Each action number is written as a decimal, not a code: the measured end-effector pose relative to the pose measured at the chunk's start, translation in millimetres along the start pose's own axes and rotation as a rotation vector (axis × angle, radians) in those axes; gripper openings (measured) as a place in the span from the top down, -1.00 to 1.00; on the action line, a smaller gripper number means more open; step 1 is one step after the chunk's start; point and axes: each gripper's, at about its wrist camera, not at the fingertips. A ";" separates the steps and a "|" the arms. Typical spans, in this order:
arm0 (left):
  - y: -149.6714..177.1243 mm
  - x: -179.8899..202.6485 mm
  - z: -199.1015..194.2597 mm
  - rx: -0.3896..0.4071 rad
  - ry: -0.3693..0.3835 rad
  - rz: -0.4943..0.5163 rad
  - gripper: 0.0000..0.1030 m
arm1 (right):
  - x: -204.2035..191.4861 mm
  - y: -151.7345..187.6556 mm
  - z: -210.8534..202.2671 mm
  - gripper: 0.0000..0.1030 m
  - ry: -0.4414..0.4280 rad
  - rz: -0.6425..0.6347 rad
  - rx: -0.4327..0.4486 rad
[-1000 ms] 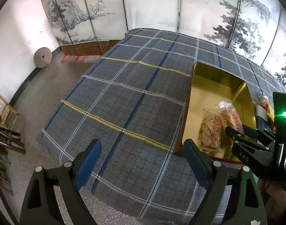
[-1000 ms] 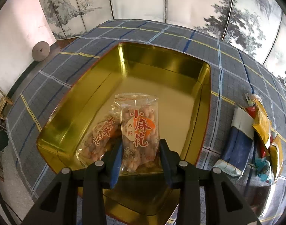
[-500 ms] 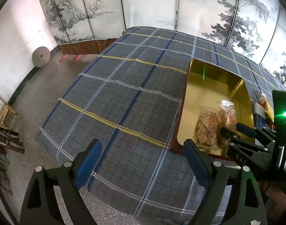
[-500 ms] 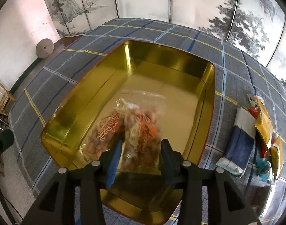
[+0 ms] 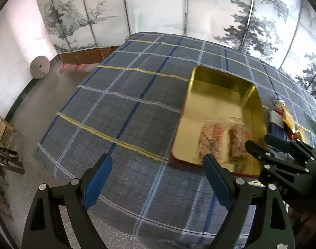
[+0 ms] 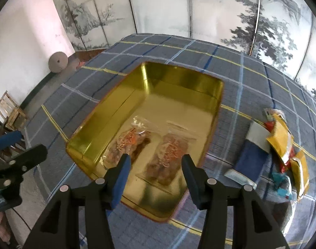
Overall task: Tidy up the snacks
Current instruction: 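Grasp the dark clear snack bag with the right tool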
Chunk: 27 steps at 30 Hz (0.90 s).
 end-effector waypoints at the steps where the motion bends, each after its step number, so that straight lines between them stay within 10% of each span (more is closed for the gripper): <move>1: 0.0 5.9 -1.4 0.002 0.009 0.008 -0.68 | 4.7 1.0 -3.7 -0.01 0.000 0.005 0.003; 27: 23.8 150.0 -3.5 -0.038 0.181 0.246 -0.69 | 184.9 100.5 -48.4 -0.01 0.205 0.248 -0.055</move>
Point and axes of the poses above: each gripper's, at about its wrist camera, not at the fingertips, and z roughly the way its jaws point, x to its right, y to its underside
